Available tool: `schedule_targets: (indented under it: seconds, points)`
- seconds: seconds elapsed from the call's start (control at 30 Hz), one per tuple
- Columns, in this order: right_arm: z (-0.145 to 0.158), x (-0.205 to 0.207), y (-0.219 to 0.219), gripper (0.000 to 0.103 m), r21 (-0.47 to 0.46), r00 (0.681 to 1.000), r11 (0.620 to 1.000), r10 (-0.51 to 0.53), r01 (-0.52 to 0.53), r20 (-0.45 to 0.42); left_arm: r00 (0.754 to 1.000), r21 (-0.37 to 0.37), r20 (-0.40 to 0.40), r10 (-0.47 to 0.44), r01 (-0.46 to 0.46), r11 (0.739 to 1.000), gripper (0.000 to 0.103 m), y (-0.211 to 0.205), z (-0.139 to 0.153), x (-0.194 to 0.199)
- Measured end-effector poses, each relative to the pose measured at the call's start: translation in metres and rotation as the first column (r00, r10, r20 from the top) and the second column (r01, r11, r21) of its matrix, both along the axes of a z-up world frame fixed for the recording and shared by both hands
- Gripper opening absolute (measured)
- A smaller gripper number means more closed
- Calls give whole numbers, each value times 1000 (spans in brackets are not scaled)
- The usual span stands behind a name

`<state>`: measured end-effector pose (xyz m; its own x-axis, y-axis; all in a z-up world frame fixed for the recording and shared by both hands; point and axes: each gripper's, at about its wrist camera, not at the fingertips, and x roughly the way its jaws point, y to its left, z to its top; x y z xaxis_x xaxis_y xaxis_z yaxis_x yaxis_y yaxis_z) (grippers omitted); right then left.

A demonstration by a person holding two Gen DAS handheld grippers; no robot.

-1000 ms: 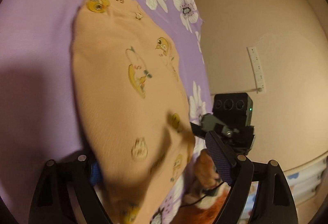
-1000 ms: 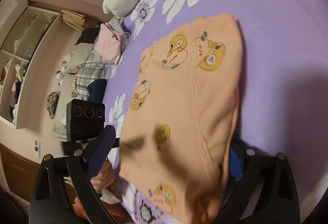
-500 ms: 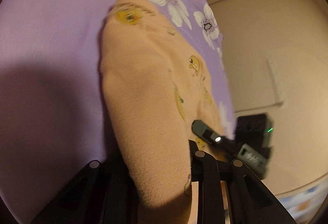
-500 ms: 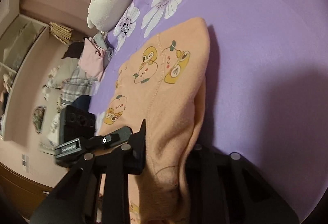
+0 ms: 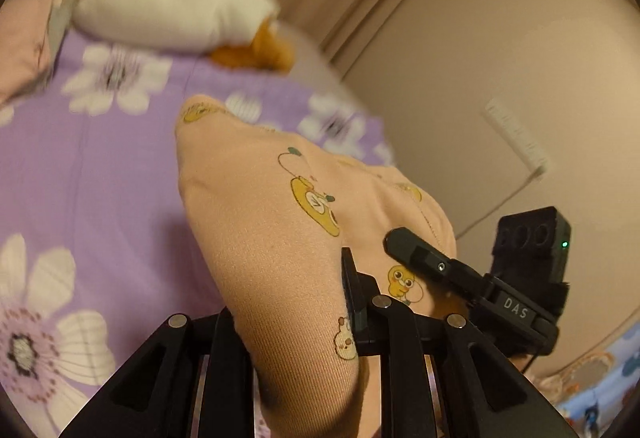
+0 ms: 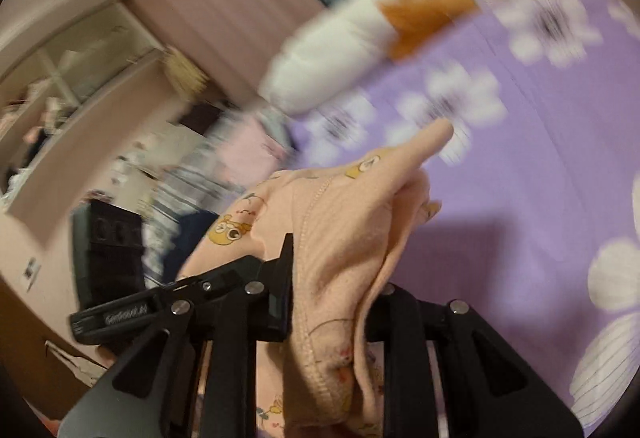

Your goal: Fold small clothes

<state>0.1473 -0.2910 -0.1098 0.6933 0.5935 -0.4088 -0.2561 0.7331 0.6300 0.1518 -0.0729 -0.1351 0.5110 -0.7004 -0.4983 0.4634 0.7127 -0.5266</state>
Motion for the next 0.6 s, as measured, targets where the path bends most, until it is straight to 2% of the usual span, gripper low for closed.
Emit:
schedule_targets:
  seconds: [0.1, 0.17, 0.3, 0.47, 0.6]
  points:
    - [31, -9, 17, 22, -22, 997, 999, 34, -32, 72, 998, 22, 59, 23, -24, 999, 18, 3, 21, -8]
    - [40, -12, 30, 22, -49, 996, 998, 49, -45, 76, 996, 49, 73, 42, -46, 998, 18, 6, 24, -11]
    - [44, -10, 53, 22, -90, 995, 994, 66, -59, 75, 994, 64, 84, 69, -74, 995, 18, 18, 24, -16]
    - [36, -5, 62, 22, -64, 997, 995, 74, -71, 39, 995, 71, 60, 74, -78, 994, 18, 24, 19, -4]
    - [33, -2, 72, 23, -80, 997, 994, 73, -70, 24, 995, 77, 58, 77, -81, 994, 18, 35, 15, -1]
